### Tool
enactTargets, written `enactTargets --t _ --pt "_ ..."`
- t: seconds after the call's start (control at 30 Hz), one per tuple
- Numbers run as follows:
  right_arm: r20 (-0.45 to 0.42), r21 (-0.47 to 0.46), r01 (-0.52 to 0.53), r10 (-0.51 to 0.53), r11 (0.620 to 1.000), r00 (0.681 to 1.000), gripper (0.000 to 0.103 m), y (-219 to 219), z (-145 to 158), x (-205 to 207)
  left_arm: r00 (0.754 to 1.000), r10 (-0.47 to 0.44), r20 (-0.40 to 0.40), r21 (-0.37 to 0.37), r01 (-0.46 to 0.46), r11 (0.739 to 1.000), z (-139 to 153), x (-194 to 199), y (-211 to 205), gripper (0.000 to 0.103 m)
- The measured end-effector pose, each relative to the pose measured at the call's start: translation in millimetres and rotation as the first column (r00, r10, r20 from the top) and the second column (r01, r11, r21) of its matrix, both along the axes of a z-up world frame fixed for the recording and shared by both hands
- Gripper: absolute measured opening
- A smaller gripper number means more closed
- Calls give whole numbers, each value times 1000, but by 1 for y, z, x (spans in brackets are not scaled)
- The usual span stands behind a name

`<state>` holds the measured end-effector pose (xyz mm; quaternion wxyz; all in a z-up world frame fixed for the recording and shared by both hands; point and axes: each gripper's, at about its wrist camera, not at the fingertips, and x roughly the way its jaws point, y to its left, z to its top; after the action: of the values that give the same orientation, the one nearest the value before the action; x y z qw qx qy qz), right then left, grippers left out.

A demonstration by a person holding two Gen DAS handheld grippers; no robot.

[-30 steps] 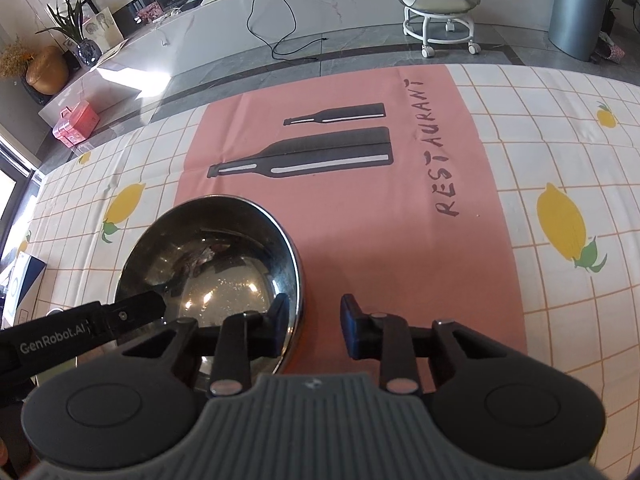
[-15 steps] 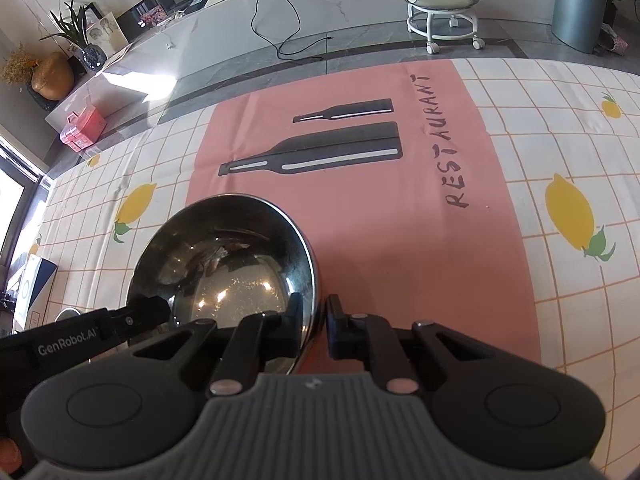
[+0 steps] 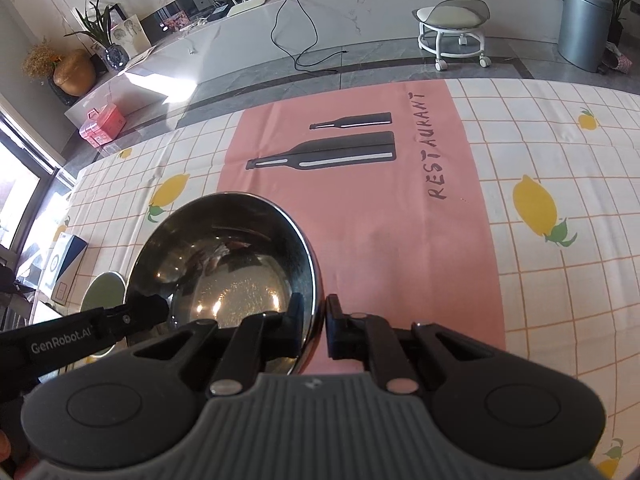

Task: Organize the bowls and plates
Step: 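Lift the orange bowl with both tools and carry it over the blue bowl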

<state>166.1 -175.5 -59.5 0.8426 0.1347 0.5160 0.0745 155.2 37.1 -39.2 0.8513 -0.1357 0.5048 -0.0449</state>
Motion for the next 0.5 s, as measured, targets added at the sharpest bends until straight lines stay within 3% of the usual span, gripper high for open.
enactTargets --t 0.5 --pt "59 18 -15 14 1000 998 10 -41 44 -88 998 -56 20 -36 57 998 31 -76 -29 10"
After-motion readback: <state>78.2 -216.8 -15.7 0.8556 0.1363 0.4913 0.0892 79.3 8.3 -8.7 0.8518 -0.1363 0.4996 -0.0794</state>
